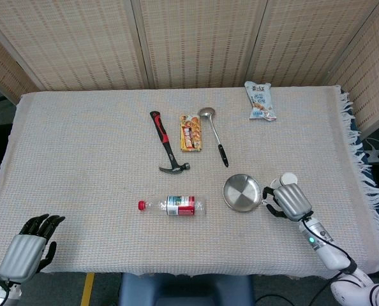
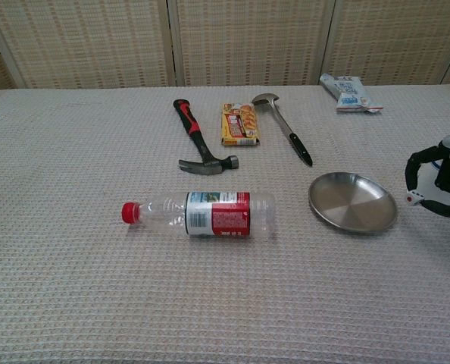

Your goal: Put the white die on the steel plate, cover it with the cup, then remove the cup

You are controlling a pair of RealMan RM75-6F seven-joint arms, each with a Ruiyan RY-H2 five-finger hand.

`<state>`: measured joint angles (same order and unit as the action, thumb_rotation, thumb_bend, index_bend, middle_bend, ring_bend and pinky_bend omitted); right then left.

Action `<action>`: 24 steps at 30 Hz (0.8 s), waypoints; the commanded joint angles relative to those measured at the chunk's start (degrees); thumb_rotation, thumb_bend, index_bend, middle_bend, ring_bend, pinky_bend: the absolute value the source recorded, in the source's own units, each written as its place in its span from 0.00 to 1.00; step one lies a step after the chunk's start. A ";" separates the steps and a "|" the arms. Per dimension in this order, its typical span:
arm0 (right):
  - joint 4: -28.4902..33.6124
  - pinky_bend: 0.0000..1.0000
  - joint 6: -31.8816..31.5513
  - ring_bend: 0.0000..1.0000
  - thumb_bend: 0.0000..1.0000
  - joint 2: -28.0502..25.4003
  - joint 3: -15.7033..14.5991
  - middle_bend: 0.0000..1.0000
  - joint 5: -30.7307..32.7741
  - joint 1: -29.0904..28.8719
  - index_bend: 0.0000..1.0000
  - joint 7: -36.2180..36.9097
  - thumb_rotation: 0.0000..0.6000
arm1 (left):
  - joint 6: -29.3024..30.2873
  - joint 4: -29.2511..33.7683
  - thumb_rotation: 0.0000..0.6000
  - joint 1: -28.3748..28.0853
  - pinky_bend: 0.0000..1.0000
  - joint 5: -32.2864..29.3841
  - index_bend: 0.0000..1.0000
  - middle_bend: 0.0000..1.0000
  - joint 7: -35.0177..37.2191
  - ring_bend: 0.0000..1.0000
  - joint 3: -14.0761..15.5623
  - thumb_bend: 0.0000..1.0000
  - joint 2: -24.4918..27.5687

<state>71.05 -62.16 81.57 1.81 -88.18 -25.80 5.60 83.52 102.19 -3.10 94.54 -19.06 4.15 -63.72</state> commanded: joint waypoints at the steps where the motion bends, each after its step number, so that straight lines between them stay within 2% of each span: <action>1: -2.92 1.00 1.92 0.87 0.36 2.48 1.35 0.98 1.59 -1.76 0.60 1.02 1.00 | 0.00 -0.04 1.00 -0.01 0.18 -0.03 0.16 0.17 0.09 0.13 -0.02 0.58 -0.02; 3: -5.00 1.00 2.85 0.87 0.36 4.02 1.64 0.98 1.87 -2.61 0.59 2.01 1.00 | -0.06 -0.08 1.00 -0.04 0.18 -0.07 0.16 0.17 0.16 0.13 -0.03 0.58 -0.01; 8: -9.82 1.00 2.92 0.87 0.19 7.43 1.83 0.98 1.16 -4.00 0.56 5.83 1.00 | 0.15 -0.17 1.00 0.00 0.18 -0.07 0.16 0.17 0.35 0.13 -0.13 0.58 0.00; 12: -12.21 1.00 0.58 0.85 0.14 9.10 1.61 0.98 -0.49 -4.37 0.54 8.96 1.00 | 0.24 -0.19 1.00 0.01 0.18 -0.08 0.16 0.17 0.47 0.13 -0.16 0.58 0.06; 15: -13.64 1.00 -2.13 0.77 0.11 9.80 1.29 0.98 -1.94 -4.22 0.52 10.66 1.00 | 0.23 -0.19 1.00 0.02 0.18 -0.10 0.16 0.17 0.57 0.13 -0.15 0.58 0.08; 17: -13.88 1.00 -3.41 0.70 0.10 9.63 1.06 0.93 -2.57 -4.10 0.51 11.49 1.00 | 0.19 -0.17 1.00 0.00 0.18 -0.10 0.16 0.17 0.58 0.13 -0.15 0.58 0.12; 18: -13.76 0.98 -4.00 0.63 0.10 9.45 1.05 0.86 -2.73 -4.01 0.49 11.83 1.00 | 0.16 -0.18 1.00 -0.02 0.18 -0.09 0.16 0.17 0.59 0.13 -0.13 0.58 0.11; 19: -13.57 0.95 -4.55 0.58 0.10 9.20 1.06 0.82 -2.84 -3.90 0.48 12.17 1.00 | 0.16 -0.17 1.00 -0.01 0.18 -0.08 0.16 0.17 0.60 0.13 -0.12 0.58 0.13; 20: -13.02 0.87 -4.83 0.52 0.10 8.59 0.99 0.74 -2.81 -3.74 0.46 12.39 1.00 | 0.21 -0.13 1.00 0.02 0.18 -0.05 0.16 0.17 0.59 0.13 -0.10 0.58 0.17; 21: -12.36 0.74 -4.85 0.44 0.09 7.94 0.95 0.65 -2.65 -3.60 0.43 12.20 1.00 | 0.19 -0.13 1.00 0.01 0.18 -0.07 0.16 0.17 0.59 0.13 -0.11 0.58 0.19; 23: -10.59 0.57 -4.72 0.33 0.08 6.24 1.08 0.54 -1.85 -3.20 0.40 10.24 1.00 | 0.13 -0.14 1.00 0.00 0.18 -0.17 0.16 0.17 0.58 0.13 -0.11 0.58 0.19; 24: -9.84 0.46 -4.61 0.24 0.07 5.48 1.21 0.45 -1.41 -3.03 0.37 9.04 1.00 | 0.06 -0.19 1.00 -0.02 0.18 -0.23 0.16 0.17 0.57 0.13 -0.12 0.58 0.16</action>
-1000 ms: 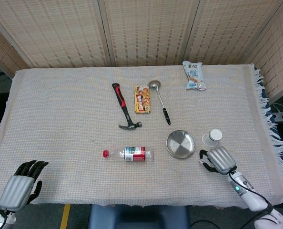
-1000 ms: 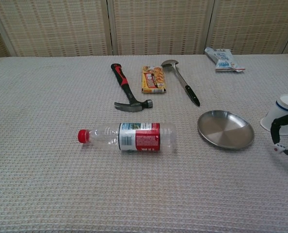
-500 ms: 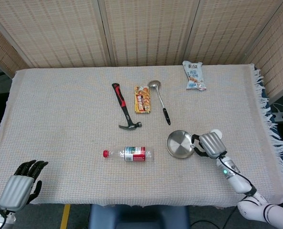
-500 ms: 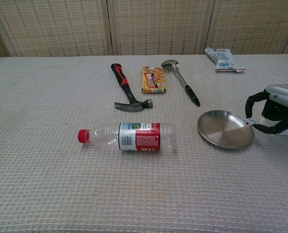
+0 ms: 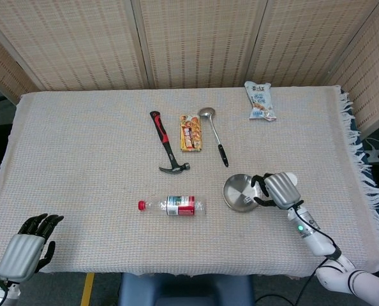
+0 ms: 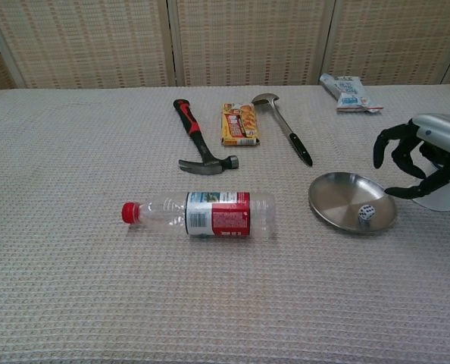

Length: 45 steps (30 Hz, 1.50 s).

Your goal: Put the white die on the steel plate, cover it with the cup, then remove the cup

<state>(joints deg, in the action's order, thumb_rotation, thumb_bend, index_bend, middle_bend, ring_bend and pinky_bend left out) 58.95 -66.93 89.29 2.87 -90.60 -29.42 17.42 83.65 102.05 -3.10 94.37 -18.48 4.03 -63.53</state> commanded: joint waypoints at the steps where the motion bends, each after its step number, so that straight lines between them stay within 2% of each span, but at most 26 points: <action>1: 2.89 0.40 0.28 0.19 0.07 -2.92 0.34 0.39 1.56 0.77 0.34 -4.23 1.00 | -0.12 -0.08 1.00 -0.04 0.18 -0.10 0.16 0.17 -0.04 0.13 -0.01 0.58 -0.07; 3: 4.29 0.25 0.57 0.06 0.05 -4.37 0.85 0.24 2.81 1.08 0.24 -7.40 1.00 | -0.23 -0.05 1.00 -0.09 0.18 -0.09 0.16 0.17 -0.19 0.13 -0.01 0.58 -0.07; 5: 5.23 0.20 0.48 0.01 0.05 -5.31 1.26 0.17 3.61 1.34 0.19 -8.82 1.00 | -0.29 -0.04 1.00 -0.11 0.18 -0.05 0.16 0.17 -0.31 0.13 0.02 0.58 -0.14; 10: 6.53 0.08 0.26 0.00 0.05 -7.21 1.35 0.15 4.21 1.87 0.14 -8.60 1.00 | -0.27 0.02 1.00 -0.09 0.18 -0.13 0.16 0.17 -0.46 0.13 -0.01 0.58 -0.24; 15: 6.38 0.05 1.12 0.00 0.05 -8.04 0.80 0.15 5.01 2.48 0.13 -9.07 1.00 | -0.12 0.08 1.00 -0.05 0.18 -0.12 0.16 0.17 -0.33 0.13 -0.04 0.58 -0.16; 24: 0.99 0.14 2.12 0.02 0.05 -5.66 0.27 0.15 6.27 3.54 0.19 -6.48 1.00 | -0.13 0.04 1.00 -0.06 0.18 -0.05 0.16 0.17 -0.33 0.13 0.01 0.58 -0.22; 30: -5.02 0.36 0.98 0.14 0.05 -2.40 -0.08 0.26 5.35 3.93 0.27 -2.88 1.00 | -0.27 -0.02 1.00 -0.09 0.18 -0.24 0.16 0.17 -0.33 0.13 -0.02 0.58 -0.21; 40: -11.48 0.54 0.13 0.29 0.05 0.99 -0.27 0.39 4.67 4.18 0.39 1.17 1.00 | -0.37 -0.08 1.00 -0.16 0.18 -0.30 0.16 0.17 -0.25 0.13 -0.04 0.58 -0.24; 45: -14.72 0.62 -1.65 0.34 0.06 2.82 0.04 0.43 4.30 4.43 0.44 2.23 1.00 | -0.51 -0.12 1.00 -0.21 0.18 -0.33 0.16 0.17 -0.30 0.13 0.00 0.58 -0.26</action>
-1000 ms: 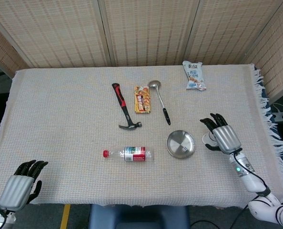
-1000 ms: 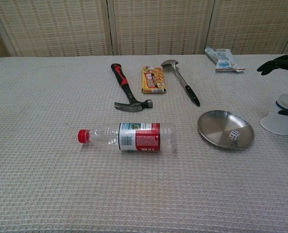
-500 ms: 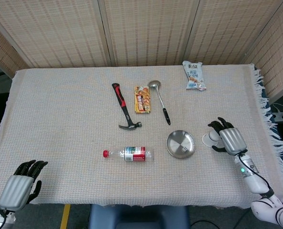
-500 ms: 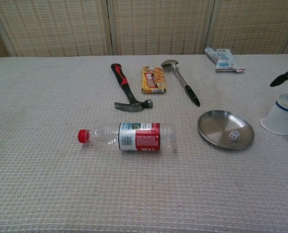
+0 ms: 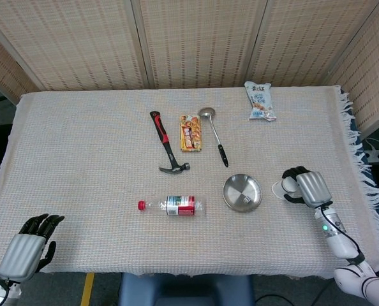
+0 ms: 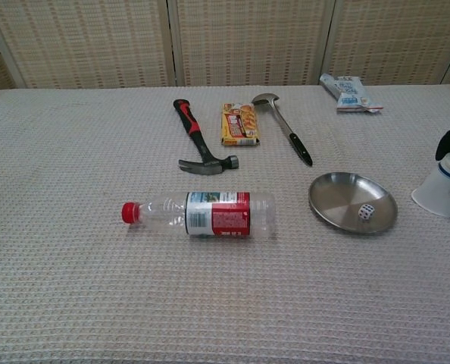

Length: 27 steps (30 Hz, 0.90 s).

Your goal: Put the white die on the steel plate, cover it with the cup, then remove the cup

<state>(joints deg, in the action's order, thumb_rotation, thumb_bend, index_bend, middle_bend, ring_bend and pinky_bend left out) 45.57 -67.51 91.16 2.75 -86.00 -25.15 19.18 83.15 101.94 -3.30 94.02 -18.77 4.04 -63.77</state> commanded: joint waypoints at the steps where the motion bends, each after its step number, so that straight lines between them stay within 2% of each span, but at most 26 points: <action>1: -1.71 0.63 -1.36 0.35 0.06 1.16 0.20 0.44 -0.37 0.21 0.45 0.43 1.00 | 0.00 -0.01 1.00 -0.02 0.18 0.04 0.16 0.17 -0.01 0.13 0.00 0.58 -0.01; 10: -2.25 0.71 -3.84 0.39 0.07 2.01 0.32 0.47 -1.20 0.48 0.50 -0.26 1.00 | -0.08 -0.03 1.00 -0.06 0.18 -0.05 0.16 0.17 -0.04 0.13 -0.01 0.58 -0.07; 14: 1.65 0.75 -5.93 0.41 0.08 0.86 0.42 0.49 -2.49 0.11 0.53 0.96 1.00 | -0.32 -0.05 1.00 -0.11 0.18 -0.10 0.16 0.17 -0.24 0.13 0.08 0.58 -0.12; 19: 8.73 0.75 -7.68 0.41 0.08 -1.59 1.29 0.49 -3.45 -0.83 0.53 -1.18 1.00 | -0.36 -0.04 1.00 -0.14 0.18 -0.15 0.16 0.17 -0.20 0.13 0.08 0.58 -0.14; 23: 14.15 0.75 -7.53 0.41 0.08 -3.38 1.85 0.49 -3.78 -1.71 0.53 -3.45 1.00 | -0.36 -0.06 1.00 -0.16 0.18 -0.17 0.16 0.17 -0.10 0.13 0.08 0.58 -0.13; 27: 16.48 0.76 -5.93 0.41 0.08 -3.47 2.09 0.49 -3.32 -2.50 0.53 -3.18 1.00 | -0.29 -0.03 1.00 -0.18 0.18 -0.03 0.16 0.17 -0.08 0.13 0.08 0.58 -0.09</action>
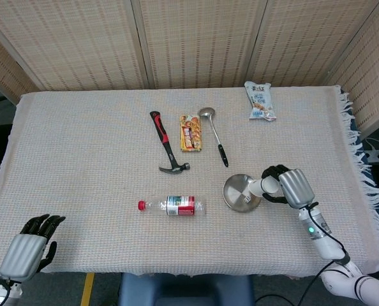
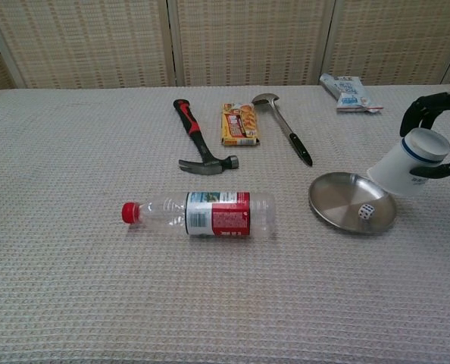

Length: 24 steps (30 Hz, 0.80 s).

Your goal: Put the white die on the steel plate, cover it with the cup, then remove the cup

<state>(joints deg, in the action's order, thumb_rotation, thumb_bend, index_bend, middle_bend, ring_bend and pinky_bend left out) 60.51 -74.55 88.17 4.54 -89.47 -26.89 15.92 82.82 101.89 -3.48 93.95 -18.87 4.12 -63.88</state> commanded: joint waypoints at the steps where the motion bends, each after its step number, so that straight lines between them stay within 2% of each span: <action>1: 1.81 0.76 1.66 0.41 0.08 -0.43 0.25 0.49 0.28 -0.94 0.53 0.48 1.00 | 0.09 0.04 1.00 0.02 0.18 0.05 0.16 0.17 0.06 0.13 0.00 0.58 0.05; 9: 2.11 0.77 5.86 0.41 0.08 0.43 -0.61 0.49 1.11 -2.04 0.53 3.69 1.00 | 0.18 0.02 1.00 0.02 0.18 0.00 0.16 0.17 0.52 0.13 -0.04 0.58 0.24; 16: 1.80 0.77 6.73 0.41 0.08 0.75 -0.98 0.49 1.16 -2.27 0.53 4.49 1.00 | 0.25 0.08 1.00 0.02 0.18 0.09 0.16 0.17 0.55 0.13 -0.02 0.58 0.27; 24: -2.27 0.77 8.91 0.42 0.08 3.62 -1.93 0.50 1.18 -2.89 0.53 3.93 1.00 | 0.45 0.30 1.00 0.13 0.18 0.18 0.16 0.17 0.54 0.13 0.02 0.58 0.36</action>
<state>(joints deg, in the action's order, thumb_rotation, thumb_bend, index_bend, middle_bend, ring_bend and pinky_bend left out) 59.48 -66.15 90.82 2.91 -88.17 -29.52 19.92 83.27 102.19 -3.36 94.13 -18.33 4.14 -63.53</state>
